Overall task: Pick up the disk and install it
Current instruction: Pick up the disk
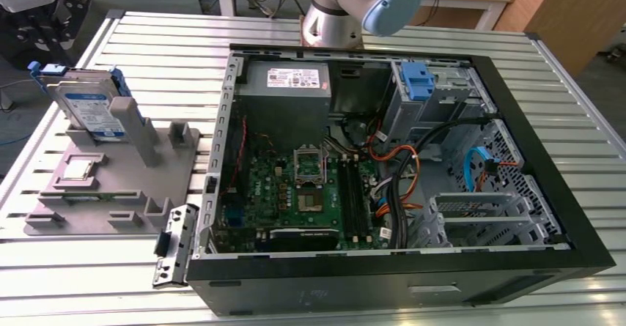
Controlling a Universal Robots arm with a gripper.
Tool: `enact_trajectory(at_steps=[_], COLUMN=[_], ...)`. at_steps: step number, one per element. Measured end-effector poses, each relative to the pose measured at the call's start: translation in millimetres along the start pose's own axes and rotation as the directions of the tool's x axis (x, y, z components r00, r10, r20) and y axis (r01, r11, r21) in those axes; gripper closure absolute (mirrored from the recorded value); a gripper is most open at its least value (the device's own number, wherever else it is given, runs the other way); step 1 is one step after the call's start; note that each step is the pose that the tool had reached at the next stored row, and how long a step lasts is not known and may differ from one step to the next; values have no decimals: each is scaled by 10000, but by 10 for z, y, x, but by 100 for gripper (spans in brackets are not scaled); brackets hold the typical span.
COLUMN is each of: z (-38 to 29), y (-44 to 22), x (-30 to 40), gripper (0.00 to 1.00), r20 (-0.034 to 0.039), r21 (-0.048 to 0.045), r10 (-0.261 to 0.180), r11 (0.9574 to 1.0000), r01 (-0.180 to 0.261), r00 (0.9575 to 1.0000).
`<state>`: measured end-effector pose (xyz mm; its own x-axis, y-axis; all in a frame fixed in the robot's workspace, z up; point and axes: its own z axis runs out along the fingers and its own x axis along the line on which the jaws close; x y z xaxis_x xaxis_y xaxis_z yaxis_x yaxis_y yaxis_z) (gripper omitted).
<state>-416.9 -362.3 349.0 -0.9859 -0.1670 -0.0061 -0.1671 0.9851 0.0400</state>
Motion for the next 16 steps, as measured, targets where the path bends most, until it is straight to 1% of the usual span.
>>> enact_trajectory(at_steps=[16], z=[1], y=[0], x=[-2], gripper=[89], r20=[-4], r21=[-1], r10=[-113], r11=[9999], r01=[113], r00=[9999])
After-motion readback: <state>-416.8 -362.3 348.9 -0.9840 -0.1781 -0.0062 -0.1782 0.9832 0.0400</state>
